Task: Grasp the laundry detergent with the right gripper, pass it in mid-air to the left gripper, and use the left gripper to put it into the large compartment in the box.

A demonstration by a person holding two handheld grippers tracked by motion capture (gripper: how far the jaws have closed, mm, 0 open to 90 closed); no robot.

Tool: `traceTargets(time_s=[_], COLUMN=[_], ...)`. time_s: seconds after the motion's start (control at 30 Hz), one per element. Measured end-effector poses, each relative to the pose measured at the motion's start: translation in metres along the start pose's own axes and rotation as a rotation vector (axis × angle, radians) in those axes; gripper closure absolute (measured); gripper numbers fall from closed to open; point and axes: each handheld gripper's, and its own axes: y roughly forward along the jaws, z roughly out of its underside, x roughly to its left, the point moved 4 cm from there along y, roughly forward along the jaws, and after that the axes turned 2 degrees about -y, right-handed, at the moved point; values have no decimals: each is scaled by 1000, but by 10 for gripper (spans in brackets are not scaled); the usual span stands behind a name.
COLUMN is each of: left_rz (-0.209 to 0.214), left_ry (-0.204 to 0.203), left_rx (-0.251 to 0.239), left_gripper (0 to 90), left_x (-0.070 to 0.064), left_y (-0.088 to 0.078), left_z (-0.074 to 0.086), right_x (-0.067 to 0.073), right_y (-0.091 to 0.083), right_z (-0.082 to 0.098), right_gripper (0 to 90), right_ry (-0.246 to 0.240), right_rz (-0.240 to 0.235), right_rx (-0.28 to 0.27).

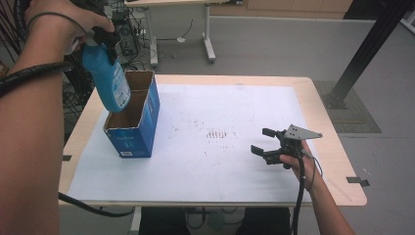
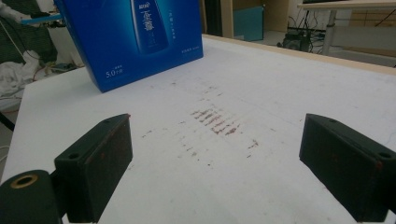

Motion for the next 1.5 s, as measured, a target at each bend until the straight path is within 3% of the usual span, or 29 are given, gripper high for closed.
traceTargets(time_s=[0.5, 0.7, 0.97, 1.5], left_rz=[3, 17, -2, 10], left_ry=[4, 12, 15, 12], left_rx=[20, 37, 59, 95], left_gripper=[374, 374, 374, 375], left_x=[-5, -7, -12, -7], left_y=[16, 31, 53, 93], left_z=[-10, -15, -21, -27], right_x=[1, 2, 1, 1], right_y=[3, 4, 1, -1], right_z=[4, 7, 12, 17], right_gripper=[60, 60, 60, 61], right_ry=[9, 15, 26, 34], right_rz=[10, 8, 16, 23], right_rx=[6, 8, 11, 11])
